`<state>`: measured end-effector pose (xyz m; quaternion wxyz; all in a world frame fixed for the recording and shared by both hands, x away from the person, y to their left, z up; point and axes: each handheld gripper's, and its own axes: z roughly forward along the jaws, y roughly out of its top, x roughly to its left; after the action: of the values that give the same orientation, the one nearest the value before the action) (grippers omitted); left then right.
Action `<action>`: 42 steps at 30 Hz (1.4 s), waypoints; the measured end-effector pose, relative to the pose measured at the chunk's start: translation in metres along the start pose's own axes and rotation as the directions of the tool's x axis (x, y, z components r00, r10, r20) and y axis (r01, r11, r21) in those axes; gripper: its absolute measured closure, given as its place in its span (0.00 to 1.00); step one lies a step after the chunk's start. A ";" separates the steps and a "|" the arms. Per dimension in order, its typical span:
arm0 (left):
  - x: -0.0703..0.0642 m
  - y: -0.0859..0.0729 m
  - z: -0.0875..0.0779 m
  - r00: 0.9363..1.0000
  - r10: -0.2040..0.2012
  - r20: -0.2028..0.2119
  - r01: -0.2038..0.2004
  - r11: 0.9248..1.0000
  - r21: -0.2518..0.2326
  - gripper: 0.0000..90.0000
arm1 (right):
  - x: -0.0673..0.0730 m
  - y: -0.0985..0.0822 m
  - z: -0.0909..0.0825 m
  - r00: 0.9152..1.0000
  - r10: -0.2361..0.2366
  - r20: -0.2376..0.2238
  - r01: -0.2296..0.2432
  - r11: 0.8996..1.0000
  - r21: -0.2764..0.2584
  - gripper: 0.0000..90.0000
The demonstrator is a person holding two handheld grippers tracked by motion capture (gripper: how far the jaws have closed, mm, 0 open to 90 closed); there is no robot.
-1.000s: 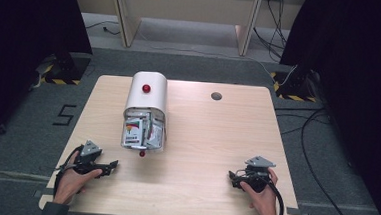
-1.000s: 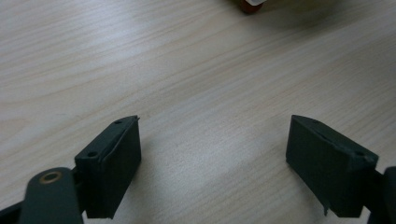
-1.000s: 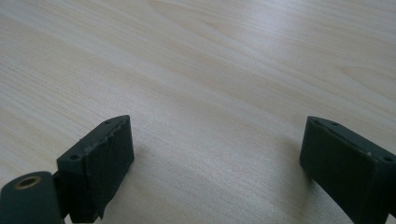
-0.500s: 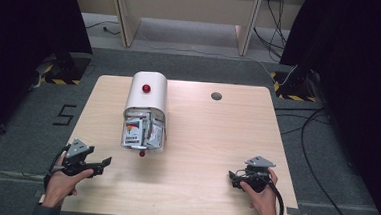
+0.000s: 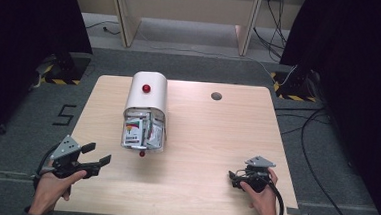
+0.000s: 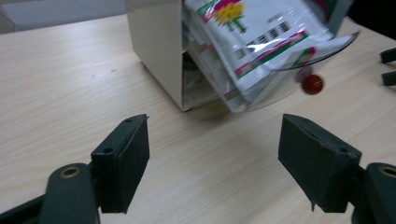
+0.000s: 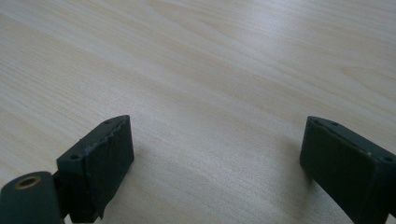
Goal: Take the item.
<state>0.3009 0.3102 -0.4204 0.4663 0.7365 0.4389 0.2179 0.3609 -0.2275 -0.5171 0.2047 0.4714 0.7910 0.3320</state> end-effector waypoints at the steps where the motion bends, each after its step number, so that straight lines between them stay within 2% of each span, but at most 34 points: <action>1: -0.002 0.002 -0.001 1.000 0.002 0.005 -0.002 1.000 -0.005 0.28 | 0.000 0.000 0.000 1.000 0.000 0.000 0.000 1.000 0.000 0.12; 8: -0.015 0.013 -0.008 0.999 0.016 0.035 -0.015 0.999 -0.034 0.36 | 0.000 0.000 0.000 1.000 0.001 0.001 -0.001 1.000 0.001 0.12; 14: -0.030 0.026 -0.012 0.996 0.029 0.084 -0.023 0.997 -0.071 0.39 | 0.000 0.000 0.000 1.000 0.001 0.000 -0.001 1.000 0.000 0.12; 22: -0.039 0.041 -0.006 0.995 0.038 0.095 -0.029 0.995 -0.099 0.44 | 0.000 0.000 0.000 1.000 0.001 0.000 -0.001 1.000 0.000 0.12; 29: -0.050 0.055 0.010 0.992 0.063 0.113 -0.054 0.995 -0.084 0.49 | 0.000 0.000 0.000 1.000 0.001 0.000 -0.001 1.000 0.000 0.12; 42: -0.060 0.066 0.029 0.989 0.056 0.138 -0.047 0.997 -0.065 0.56 | 0.000 0.000 0.000 1.000 0.001 0.000 -0.001 1.000 0.000 0.12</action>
<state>0.3202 0.2328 -0.3709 0.5127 0.7463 0.3791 0.1911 0.3609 -0.2274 -0.5171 0.2044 0.4719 0.7908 0.3319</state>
